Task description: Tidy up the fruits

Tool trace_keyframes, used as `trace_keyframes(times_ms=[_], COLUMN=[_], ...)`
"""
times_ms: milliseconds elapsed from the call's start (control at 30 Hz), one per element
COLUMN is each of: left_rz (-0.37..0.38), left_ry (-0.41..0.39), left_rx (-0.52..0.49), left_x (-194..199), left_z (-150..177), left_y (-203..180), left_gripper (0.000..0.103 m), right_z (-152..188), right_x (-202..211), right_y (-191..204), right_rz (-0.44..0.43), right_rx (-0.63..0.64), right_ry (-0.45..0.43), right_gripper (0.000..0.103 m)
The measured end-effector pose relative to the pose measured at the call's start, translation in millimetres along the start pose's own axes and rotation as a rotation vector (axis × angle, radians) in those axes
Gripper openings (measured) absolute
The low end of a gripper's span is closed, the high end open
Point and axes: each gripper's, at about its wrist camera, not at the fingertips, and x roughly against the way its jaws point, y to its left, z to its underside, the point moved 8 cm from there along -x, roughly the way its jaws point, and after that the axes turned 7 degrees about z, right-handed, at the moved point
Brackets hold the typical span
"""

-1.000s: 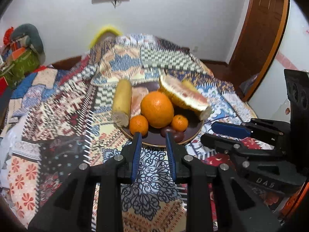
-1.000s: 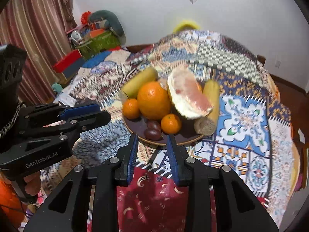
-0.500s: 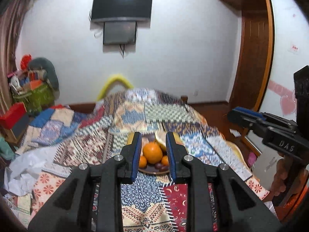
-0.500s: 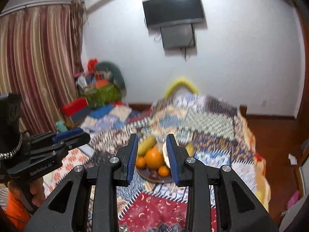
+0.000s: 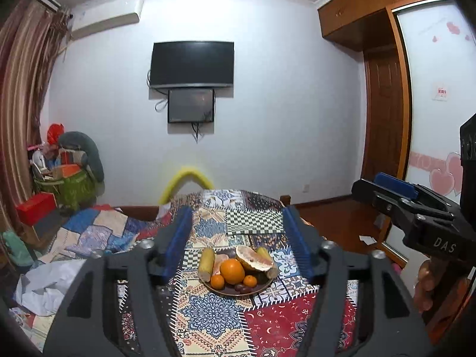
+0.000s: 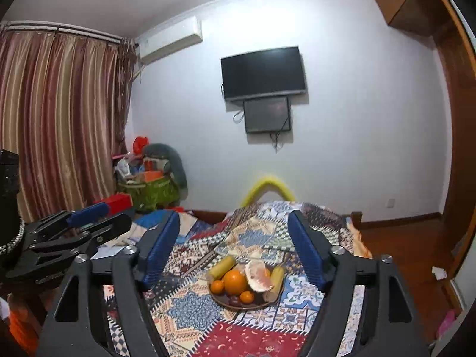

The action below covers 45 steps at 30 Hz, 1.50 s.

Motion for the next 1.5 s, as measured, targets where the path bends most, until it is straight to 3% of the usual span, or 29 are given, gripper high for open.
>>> trace_keyframes(times_ms=[233,333,400,1500], left_rz=[-0.028,-0.039,-0.049,-0.054], left_ry=[-0.042,-0.053,-0.058,-0.049], left_rx=[0.02,0.021,0.017,0.042], left_x=[14,17,18,16], left_z=[-5,-5,-5,-1], left_y=[4,4,4,5], left_gripper=[0.09,0.098,0.101,0.103], right_z=[-2,-1,-1,0], right_x=[5,7,12,16], right_y=[3,1,-2,-4], right_rz=[0.03,0.032,0.038,0.043], right_rx=[0.02,0.006,-0.002,-0.008], right_ry=[-0.029,-0.031,-0.038,-0.033], right_gripper=[0.088,0.102,0.103,0.103])
